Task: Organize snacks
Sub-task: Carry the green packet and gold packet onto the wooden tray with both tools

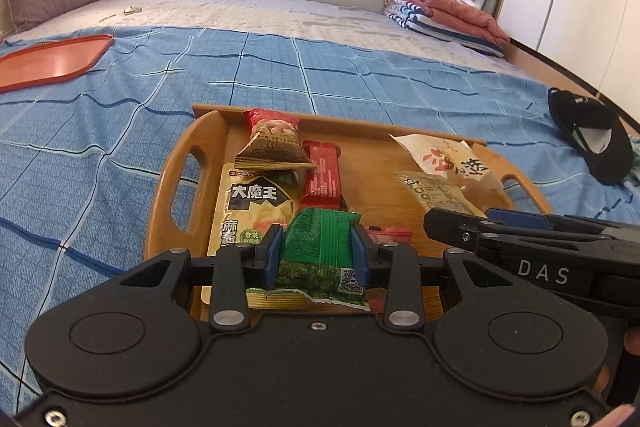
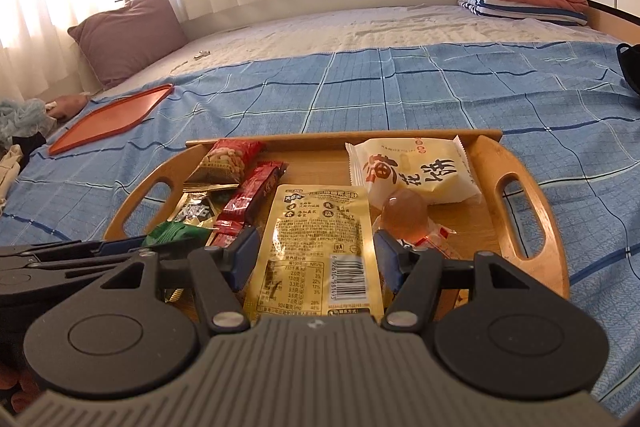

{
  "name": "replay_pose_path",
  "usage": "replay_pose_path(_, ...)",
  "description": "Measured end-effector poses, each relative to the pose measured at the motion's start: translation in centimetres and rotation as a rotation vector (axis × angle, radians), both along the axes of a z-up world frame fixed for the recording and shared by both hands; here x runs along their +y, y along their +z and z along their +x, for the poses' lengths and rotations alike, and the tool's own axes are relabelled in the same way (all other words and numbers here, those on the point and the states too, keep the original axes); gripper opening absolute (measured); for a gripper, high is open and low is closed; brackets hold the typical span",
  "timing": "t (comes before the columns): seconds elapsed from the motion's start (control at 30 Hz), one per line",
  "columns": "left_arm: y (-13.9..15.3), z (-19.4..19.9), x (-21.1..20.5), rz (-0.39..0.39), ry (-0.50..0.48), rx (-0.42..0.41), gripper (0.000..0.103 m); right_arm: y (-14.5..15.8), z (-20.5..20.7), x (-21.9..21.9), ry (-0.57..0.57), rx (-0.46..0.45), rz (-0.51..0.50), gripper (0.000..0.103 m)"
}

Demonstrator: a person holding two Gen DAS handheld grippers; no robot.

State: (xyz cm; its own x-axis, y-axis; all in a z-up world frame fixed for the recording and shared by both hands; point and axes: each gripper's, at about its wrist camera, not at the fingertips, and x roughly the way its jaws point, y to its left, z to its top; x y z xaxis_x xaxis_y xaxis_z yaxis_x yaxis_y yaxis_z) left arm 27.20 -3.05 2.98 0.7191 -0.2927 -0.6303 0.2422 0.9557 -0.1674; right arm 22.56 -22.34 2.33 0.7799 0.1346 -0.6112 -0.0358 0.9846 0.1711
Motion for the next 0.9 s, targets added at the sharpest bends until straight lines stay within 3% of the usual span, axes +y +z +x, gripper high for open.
replay_pose_path(0.73, -1.8, 0.4, -0.1, 0.023, -0.003, -0.005, 0.035, -2.3, 1.0, 0.0, 0.004, 0.019, -0.006, 0.066)
replay_pose_path(0.9, -1.5, 0.2, -0.3, 0.039, 0.007, -0.007, 0.045, -2.0, 0.7, -0.1, -0.003, 0.017, 0.0, 0.069)
